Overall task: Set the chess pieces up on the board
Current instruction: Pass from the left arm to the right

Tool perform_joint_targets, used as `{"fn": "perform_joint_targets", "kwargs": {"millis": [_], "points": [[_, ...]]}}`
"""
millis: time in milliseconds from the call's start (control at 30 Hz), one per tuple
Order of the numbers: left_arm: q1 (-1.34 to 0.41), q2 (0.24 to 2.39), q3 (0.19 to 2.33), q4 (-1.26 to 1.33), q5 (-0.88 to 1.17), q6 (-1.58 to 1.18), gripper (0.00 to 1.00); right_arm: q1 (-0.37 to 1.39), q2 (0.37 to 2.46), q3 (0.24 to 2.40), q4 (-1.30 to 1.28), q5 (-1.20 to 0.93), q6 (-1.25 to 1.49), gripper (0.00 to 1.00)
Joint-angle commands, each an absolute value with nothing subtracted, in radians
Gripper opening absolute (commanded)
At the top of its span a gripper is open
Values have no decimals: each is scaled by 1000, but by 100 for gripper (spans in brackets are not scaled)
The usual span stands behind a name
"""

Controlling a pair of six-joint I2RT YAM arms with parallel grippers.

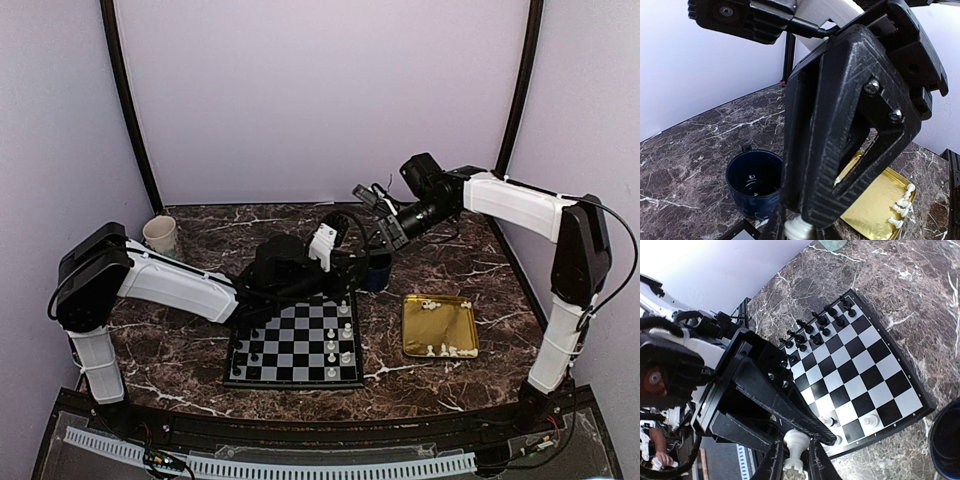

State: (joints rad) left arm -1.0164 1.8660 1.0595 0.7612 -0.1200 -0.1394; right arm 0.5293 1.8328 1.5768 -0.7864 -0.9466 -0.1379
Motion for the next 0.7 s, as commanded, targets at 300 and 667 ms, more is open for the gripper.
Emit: {"fn": "perform_joint_targets", "kwargs": {"millis": [300,667], "points": [[-1006,1808,1058,682,-162,-128,49,527,1838,1621,-809,-846,-201,9],[-925,1498,1010,305,-214,-7,74,543,1761,1597,-858,-595,-344,9]]}}
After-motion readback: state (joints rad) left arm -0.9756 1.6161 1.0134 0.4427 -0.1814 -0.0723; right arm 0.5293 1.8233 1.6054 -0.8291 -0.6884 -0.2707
